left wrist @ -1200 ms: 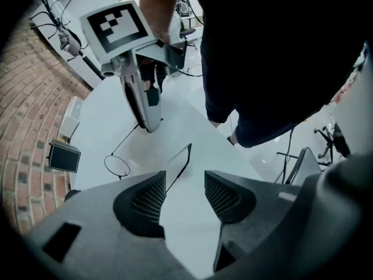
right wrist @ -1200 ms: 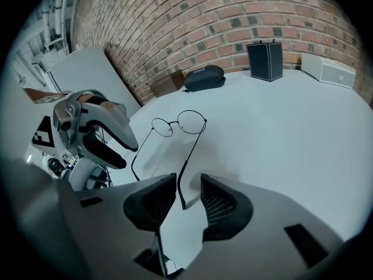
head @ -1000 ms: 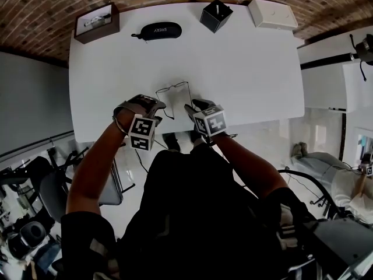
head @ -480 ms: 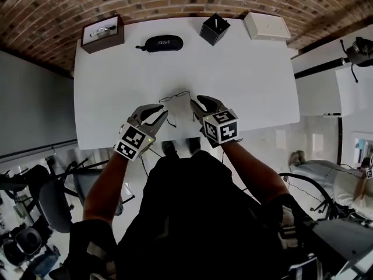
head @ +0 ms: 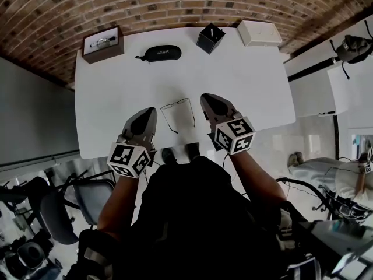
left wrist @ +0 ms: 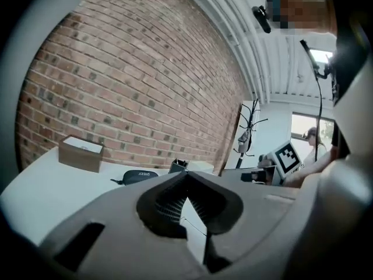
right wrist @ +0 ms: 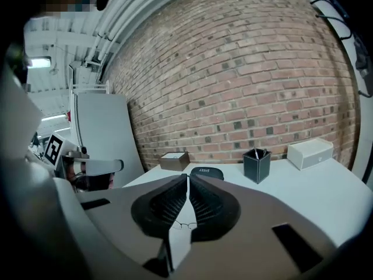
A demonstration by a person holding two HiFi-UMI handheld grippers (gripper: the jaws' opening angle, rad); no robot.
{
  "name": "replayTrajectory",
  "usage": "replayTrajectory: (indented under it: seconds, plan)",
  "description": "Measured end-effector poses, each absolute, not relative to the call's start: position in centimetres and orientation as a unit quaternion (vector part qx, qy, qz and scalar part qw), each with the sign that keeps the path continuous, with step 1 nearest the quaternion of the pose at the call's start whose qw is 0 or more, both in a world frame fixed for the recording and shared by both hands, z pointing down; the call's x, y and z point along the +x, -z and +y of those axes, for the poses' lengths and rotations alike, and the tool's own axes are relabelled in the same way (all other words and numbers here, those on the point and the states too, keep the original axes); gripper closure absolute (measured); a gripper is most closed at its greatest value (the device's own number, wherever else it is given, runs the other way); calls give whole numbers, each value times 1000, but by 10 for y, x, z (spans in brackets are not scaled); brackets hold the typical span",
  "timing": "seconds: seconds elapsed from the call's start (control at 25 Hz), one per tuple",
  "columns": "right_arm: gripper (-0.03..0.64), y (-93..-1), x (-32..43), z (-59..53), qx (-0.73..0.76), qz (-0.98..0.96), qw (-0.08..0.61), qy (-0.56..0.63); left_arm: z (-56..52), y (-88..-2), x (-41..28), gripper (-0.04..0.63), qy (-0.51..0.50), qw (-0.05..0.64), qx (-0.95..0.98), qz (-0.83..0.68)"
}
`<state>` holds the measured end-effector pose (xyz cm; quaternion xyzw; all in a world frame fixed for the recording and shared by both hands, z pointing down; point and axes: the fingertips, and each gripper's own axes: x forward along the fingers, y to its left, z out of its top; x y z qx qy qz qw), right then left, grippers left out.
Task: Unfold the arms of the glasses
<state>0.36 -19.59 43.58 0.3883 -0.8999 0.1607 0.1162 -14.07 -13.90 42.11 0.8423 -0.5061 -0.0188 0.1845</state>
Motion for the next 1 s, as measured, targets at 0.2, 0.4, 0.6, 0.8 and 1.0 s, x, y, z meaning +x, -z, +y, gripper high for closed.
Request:
replayTrajectory:
  seconds: [0.2,0.4,0.6,0.8,1.0]
  plan:
    - [600,-408,7,-191,415,-894,86,-142,-133,-402,-151,584,13,145,835,-530]
    - [604,-385,15,-182,435,-890,66,-124,-124,-390,-154,586,5,125,828,-546]
    - [607,-364,20,-180,429,-896,53,-103,-119,-373,-155,586,40,148,822,-549]
    - [608,-349,29,-179,421,-902,48,-84,-118,-359,-149,586,24,143,806,-574]
    - [609,-336,35,-175,412,-907,41,-81,-114,-340,-142,586,24,119,798,-590]
